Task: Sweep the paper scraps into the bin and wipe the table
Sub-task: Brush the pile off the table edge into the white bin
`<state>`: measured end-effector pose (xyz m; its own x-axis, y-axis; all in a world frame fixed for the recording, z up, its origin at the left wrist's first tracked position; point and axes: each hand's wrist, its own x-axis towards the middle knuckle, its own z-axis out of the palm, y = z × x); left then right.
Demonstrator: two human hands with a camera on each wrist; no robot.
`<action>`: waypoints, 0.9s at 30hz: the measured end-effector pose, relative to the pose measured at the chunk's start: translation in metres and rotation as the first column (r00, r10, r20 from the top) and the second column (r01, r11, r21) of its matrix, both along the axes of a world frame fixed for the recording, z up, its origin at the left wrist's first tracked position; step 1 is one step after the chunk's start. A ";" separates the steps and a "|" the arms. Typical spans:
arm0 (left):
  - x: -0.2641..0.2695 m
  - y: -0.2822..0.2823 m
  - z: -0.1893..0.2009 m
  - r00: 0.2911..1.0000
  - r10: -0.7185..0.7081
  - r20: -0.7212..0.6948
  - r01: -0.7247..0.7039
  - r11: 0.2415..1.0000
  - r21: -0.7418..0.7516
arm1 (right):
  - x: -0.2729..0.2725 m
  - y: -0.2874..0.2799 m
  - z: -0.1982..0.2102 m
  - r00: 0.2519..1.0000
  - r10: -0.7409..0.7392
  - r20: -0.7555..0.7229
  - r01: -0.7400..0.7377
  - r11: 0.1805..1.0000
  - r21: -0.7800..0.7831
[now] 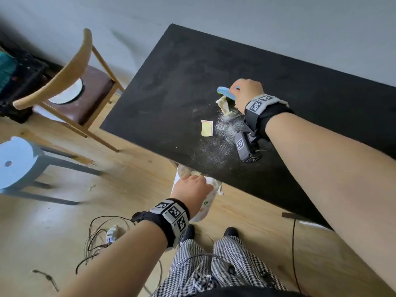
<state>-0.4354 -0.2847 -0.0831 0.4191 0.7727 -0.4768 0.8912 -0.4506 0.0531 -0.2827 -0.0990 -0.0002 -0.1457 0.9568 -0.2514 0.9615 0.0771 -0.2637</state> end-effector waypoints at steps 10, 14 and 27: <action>-0.002 0.001 0.000 1.000 0.001 0.004 -0.001 1.000 0.009 | 0.002 -0.025 0.013 0.968 0.027 -0.249 -0.031 0.999 -0.010; -0.005 0.000 -0.001 1.000 0.000 0.007 0.000 1.000 0.017 | 0.000 -0.020 0.009 0.996 0.058 -0.067 -0.058 0.998 -0.002; -0.011 -0.002 -0.006 0.999 -0.019 0.043 0.018 1.000 0.026 | 0.006 -0.028 0.021 0.996 -0.065 -0.060 0.064 0.998 -0.017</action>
<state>-0.4467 -0.2869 -0.0889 0.4533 0.7762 -0.4382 0.8797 -0.4687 0.0798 -0.2763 -0.1266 0.0213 -0.0987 0.9609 -0.2589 0.9467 0.0105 -0.3218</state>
